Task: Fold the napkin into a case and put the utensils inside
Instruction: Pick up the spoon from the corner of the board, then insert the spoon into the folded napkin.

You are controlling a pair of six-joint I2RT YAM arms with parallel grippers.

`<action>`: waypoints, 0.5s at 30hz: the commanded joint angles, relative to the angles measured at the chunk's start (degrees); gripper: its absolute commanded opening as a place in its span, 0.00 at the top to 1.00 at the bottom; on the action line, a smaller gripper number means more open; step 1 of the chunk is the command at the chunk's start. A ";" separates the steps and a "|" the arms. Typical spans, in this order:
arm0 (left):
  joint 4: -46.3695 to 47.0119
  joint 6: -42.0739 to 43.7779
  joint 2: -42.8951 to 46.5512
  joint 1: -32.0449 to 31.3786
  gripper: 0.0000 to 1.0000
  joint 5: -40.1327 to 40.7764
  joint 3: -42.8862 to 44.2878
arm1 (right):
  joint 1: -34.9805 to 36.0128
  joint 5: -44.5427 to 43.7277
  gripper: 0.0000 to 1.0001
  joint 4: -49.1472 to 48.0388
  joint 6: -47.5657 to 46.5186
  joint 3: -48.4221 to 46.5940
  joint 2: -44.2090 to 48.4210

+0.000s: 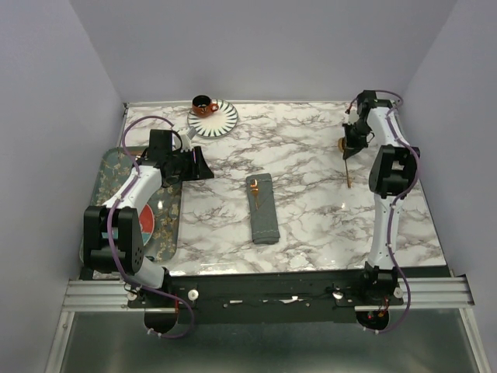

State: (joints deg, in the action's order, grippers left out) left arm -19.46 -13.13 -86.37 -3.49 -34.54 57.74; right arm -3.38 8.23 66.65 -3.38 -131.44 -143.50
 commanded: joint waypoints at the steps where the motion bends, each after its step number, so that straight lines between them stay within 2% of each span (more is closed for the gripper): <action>1: 2.14 -0.67 0.32 0.32 0.44 1.23 0.10 | 3.11 3.63 0.99 -5.18 3.45 7.55 13.31; 3: 3.37 -1.81 0.67 0.32 0.43 1.41 -0.69 | 6.16 5.04 1.00 -8.10 6.97 12.24 20.32; 7: 6.97 -3.48 1.90 0.41 0.42 1.76 -2.18 | 11.80 7.50 1.00 -9.43 13.55 16.12 25.10; 15: 9.79 -3.84 5.68 0.32 0.42 1.59 -5.26 | 25.59 8.29 0.99 -14.53 19.28 18.15 25.91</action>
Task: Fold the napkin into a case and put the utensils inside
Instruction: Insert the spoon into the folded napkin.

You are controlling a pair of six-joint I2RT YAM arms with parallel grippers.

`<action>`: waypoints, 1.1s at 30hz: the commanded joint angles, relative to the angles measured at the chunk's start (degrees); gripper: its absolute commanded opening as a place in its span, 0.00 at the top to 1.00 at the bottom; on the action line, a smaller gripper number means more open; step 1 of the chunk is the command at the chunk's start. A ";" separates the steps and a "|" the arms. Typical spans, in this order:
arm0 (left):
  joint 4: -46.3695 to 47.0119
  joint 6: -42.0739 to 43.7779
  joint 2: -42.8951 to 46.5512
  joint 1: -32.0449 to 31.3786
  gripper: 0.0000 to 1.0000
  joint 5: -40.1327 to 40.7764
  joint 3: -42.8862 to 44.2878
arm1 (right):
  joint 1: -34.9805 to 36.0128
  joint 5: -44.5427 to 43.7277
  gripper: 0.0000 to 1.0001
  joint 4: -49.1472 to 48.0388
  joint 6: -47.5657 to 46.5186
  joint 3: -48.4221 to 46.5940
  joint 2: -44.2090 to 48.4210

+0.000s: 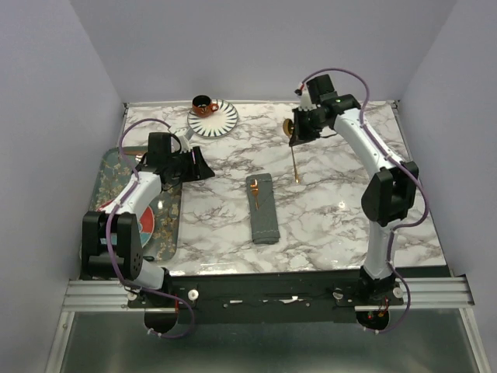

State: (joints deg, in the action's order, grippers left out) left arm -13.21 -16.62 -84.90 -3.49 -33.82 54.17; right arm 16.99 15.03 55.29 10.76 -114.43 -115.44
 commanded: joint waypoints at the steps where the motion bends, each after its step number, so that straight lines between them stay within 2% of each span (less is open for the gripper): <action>1: 4.15 -0.34 5.26 0.24 0.42 0.95 -2.05 | 6.37 1.67 0.99 -4.13 5.58 0.79 -2.60; 6: 4.60 0.19 7.56 0.15 0.42 1.65 -3.54 | 12.26 -1.04 1.00 -6.59 5.93 -2.19 -6.45; 13: 6.00 -0.34 10.02 0.15 0.42 2.01 -5.83 | 15.17 -6.76 0.99 -10.36 8.83 -4.22 -11.12; 20: 6.88 -0.34 10.11 0.15 0.42 2.01 -6.01 | 15.61 -8.17 0.99 -15.55 11.65 -0.36 -11.74; 25: 7.15 -0.43 10.63 0.23 0.42 1.83 -6.71 | 15.96 -9.14 0.99 -21.09 12.26 5.79 -10.25; 33: 7.15 -0.43 11.25 0.23 0.42 1.57 -7.68 | 17.28 -9.93 1.00 -23.12 12.00 10.28 -8.14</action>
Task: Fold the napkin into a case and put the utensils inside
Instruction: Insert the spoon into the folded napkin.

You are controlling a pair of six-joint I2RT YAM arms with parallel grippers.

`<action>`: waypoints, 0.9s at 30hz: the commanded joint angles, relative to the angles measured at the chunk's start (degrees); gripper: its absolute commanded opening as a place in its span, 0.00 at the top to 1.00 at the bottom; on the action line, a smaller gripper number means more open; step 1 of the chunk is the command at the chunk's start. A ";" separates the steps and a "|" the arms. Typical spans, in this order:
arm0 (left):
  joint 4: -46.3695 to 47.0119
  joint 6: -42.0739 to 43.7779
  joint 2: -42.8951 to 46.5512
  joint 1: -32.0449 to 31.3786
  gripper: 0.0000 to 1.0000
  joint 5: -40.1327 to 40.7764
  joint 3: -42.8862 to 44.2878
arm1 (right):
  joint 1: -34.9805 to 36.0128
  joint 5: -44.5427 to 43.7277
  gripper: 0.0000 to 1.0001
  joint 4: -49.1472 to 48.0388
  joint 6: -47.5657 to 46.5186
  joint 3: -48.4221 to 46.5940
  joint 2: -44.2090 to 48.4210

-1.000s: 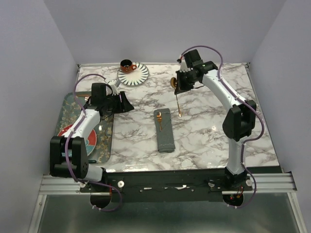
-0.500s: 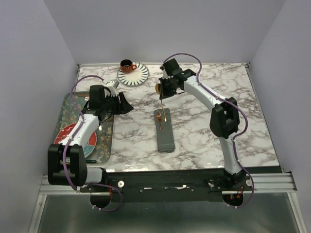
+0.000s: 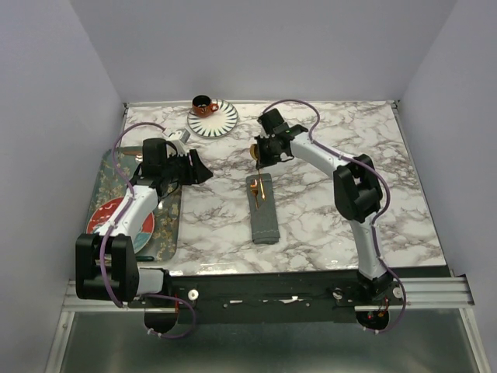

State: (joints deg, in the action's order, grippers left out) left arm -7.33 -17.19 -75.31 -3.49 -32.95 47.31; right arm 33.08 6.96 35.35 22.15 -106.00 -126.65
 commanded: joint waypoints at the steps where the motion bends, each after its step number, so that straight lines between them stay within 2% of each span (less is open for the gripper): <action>1: 1.36 0.31 1.92 0.23 0.42 0.69 -1.08 | 1.28 -2.04 1.00 -3.19 0.61 2.28 3.77; 27: 2.50 -0.21 3.77 0.23 0.42 -0.19 -3.63 | 2.52 -1.95 1.00 -1.69 4.48 13.61 11.60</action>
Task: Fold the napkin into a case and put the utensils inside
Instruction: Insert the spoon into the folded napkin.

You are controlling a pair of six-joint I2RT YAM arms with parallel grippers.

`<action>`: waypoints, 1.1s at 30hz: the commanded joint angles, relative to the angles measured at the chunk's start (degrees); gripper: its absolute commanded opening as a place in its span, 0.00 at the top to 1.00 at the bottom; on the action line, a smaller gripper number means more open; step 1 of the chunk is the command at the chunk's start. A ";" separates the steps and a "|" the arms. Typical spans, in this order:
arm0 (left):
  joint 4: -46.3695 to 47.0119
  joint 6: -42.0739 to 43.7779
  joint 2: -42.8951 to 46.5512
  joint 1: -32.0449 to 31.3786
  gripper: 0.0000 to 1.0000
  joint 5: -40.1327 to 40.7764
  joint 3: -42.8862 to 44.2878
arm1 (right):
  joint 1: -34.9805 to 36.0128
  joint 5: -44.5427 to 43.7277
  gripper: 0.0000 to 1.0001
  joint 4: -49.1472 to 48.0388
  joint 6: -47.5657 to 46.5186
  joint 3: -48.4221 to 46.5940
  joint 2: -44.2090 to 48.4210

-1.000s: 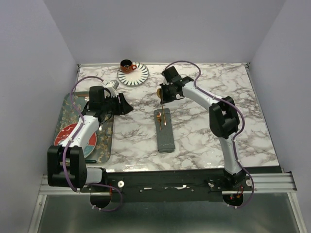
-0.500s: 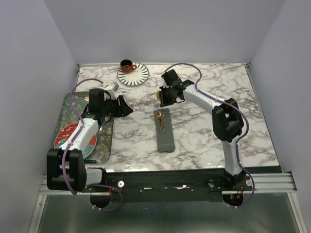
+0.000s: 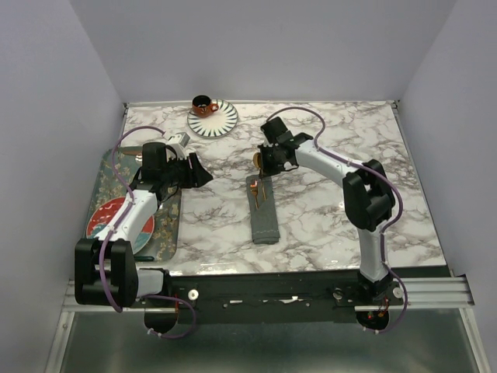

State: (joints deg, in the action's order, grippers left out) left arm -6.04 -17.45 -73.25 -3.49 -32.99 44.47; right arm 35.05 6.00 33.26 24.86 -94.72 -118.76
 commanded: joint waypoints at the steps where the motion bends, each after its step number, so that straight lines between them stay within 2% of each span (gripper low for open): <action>1: 1.12 0.05 1.62 0.23 0.42 -0.23 -0.79 | 0.72 -0.73 0.99 0.41 2.12 2.60 3.88; 33: 2.26 -0.65 -0.40 0.32 0.42 -1.64 -0.96 | 2.31 2.17 1.00 1.90 6.69 12.80 8.63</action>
State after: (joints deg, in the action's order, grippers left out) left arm -5.21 -17.85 -73.45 -3.49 -33.04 44.42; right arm 36.51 7.18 34.20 30.33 -83.40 -112.75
